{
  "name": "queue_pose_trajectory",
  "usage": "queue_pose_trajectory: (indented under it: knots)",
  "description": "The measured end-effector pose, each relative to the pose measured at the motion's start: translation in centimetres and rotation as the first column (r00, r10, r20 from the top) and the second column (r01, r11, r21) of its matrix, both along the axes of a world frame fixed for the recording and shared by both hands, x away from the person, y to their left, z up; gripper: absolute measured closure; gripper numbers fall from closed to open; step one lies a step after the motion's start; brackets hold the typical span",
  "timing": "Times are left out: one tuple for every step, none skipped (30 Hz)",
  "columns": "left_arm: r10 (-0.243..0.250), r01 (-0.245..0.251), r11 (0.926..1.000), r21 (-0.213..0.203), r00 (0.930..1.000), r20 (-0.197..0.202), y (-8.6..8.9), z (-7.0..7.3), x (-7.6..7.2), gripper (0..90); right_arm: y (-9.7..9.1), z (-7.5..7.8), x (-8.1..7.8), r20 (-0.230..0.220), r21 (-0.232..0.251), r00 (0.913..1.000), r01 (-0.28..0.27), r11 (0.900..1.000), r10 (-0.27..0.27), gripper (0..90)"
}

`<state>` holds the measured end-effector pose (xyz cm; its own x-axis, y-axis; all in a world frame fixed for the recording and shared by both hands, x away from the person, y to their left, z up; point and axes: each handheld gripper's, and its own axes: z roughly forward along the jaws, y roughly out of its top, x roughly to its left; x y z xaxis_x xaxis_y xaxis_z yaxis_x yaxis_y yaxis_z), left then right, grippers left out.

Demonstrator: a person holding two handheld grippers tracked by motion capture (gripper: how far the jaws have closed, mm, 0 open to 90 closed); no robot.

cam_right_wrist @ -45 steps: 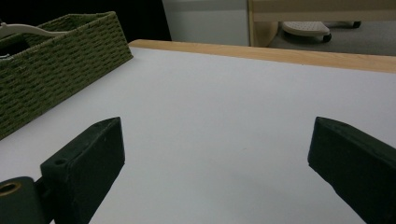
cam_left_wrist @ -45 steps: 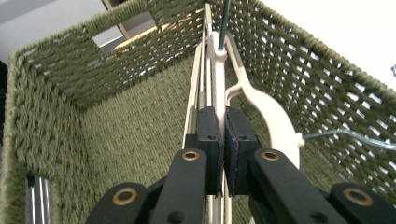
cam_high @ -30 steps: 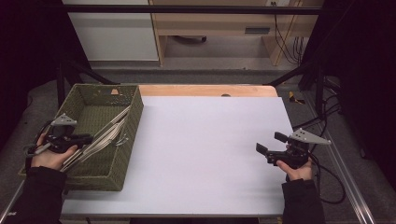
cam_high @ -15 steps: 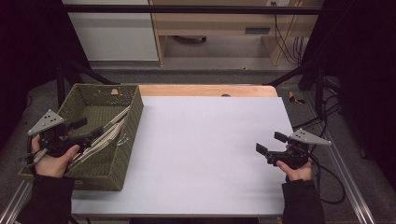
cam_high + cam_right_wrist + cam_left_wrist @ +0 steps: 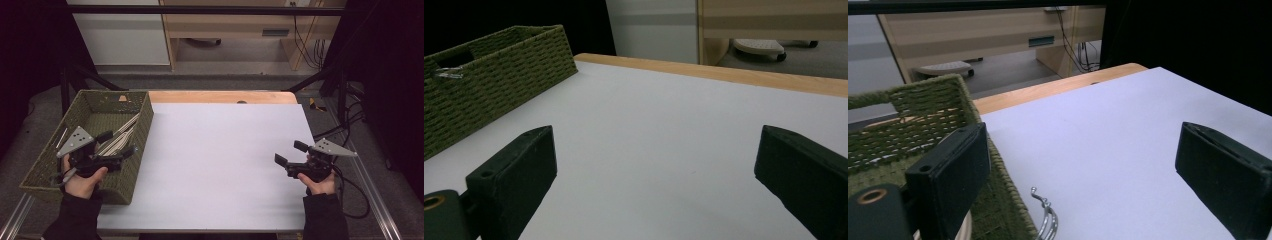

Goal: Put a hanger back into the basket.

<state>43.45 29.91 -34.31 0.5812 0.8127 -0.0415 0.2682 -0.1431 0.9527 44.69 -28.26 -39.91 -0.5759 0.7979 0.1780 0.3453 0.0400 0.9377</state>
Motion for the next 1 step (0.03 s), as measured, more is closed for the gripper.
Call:
queue_pose_trajectory:
  knots:
    - [0.001,-0.001,1.0,0.002,1.0,0.001,-0.21,-0.21,-0.02,6.6,0.0,0.04,-0.01,0.002,0.003,1.0,0.003,1.0,-0.003,4.1]
